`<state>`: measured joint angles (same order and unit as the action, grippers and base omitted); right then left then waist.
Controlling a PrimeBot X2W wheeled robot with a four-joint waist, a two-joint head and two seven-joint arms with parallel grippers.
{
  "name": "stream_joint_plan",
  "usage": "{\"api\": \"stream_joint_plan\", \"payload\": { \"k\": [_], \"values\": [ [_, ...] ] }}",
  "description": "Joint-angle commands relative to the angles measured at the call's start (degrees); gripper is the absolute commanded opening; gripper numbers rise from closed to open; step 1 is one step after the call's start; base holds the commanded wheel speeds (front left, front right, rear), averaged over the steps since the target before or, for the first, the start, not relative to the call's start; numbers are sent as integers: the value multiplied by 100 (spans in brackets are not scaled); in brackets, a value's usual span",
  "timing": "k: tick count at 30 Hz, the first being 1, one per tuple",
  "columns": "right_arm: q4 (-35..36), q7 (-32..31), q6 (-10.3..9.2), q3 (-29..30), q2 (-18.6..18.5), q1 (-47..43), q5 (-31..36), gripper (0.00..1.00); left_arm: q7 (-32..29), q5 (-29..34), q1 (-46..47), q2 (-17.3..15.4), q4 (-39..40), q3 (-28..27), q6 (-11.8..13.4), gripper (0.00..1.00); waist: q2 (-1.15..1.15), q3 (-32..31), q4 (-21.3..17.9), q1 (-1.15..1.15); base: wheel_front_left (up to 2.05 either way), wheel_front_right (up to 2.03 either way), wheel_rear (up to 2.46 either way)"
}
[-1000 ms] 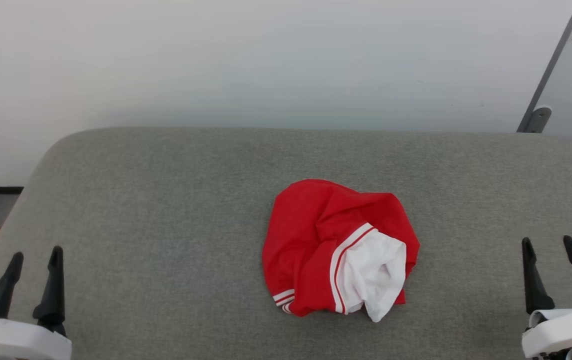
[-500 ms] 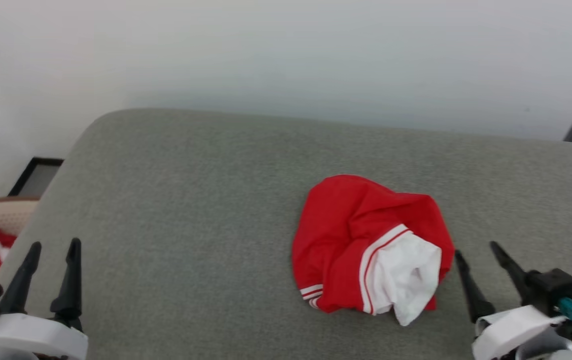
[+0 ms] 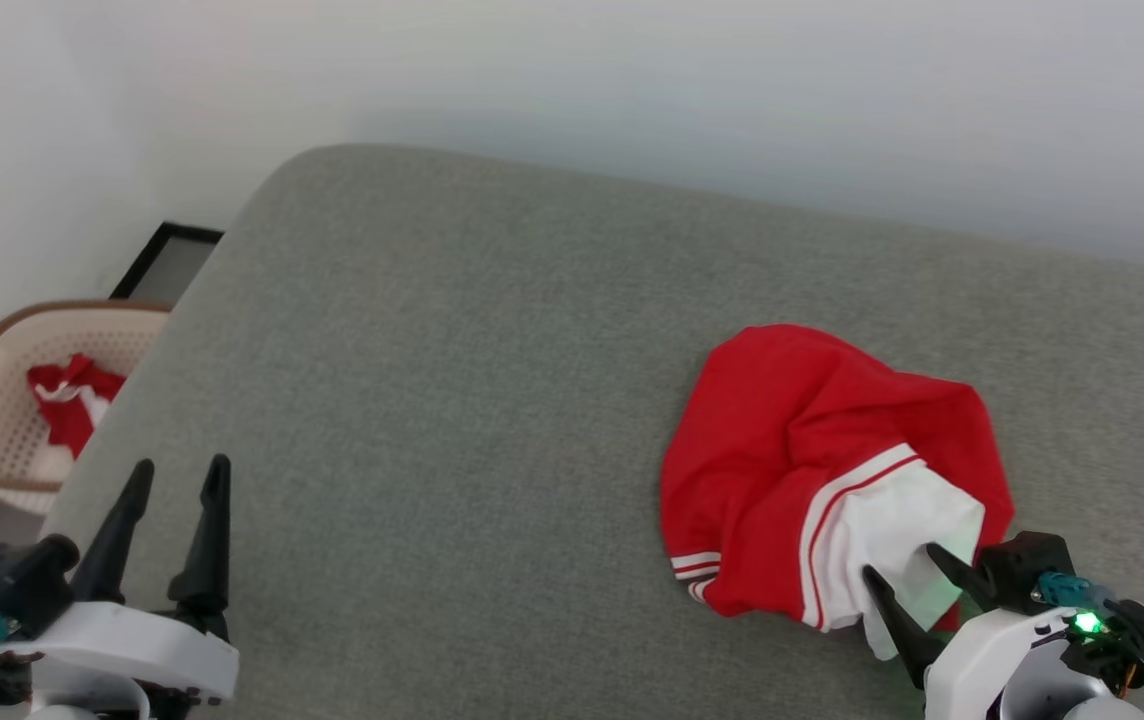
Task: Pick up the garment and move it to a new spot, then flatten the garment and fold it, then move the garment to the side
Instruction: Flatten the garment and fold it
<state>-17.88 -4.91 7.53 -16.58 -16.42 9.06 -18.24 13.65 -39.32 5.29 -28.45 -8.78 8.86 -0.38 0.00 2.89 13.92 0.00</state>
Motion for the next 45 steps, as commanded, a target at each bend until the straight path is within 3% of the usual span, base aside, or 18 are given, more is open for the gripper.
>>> {"api": "stream_joint_plan", "payload": {
  "k": [1,6,7,8,9,20,32,38,45],
  "values": [
    [-43,-116,-8,-13,-49,89,-71,100,36,24,72,38,-30,16,-33,100,0,134,148,0,0,0,0],
    [-133,-402,-8,-154,-92,186,-50,100,59,28,163,106,-123,31,-60,100,0,222,217,0,0,0,0],
    [-140,-424,-8,-169,-92,221,-42,50,67,37,174,114,-137,32,-72,100,0,238,227,0,0,0,0],
    [-162,-475,-8,-216,-101,252,-40,11,74,45,179,123,-158,38,-73,100,0,251,235,0,0,0,0],
    [-166,-493,-8,-274,-122,281,-40,0,79,48,190,137,-173,42,-78,100,0,263,242,0,0,0,0],
    [223,-621,-8,-17,-372,397,-132,0,114,22,183,121,-243,-83,-94,100,0,287,91,0,0,0,0],
    [998,-1152,-9,1332,-1077,206,33,0,135,15,216,60,-212,-165,-109,100,0,356,-257,0,0,0,0],
    [760,-1310,-8,1991,-1407,156,321,0,139,45,312,51,-225,-121,-155,100,0,443,-348,0,0,0,0],
    [-36,-1221,-9,2486,-1463,193,583,0,135,49,461,47,-279,-59,-207,100,0,555,-359,0,0,0,0]
  ]
}}
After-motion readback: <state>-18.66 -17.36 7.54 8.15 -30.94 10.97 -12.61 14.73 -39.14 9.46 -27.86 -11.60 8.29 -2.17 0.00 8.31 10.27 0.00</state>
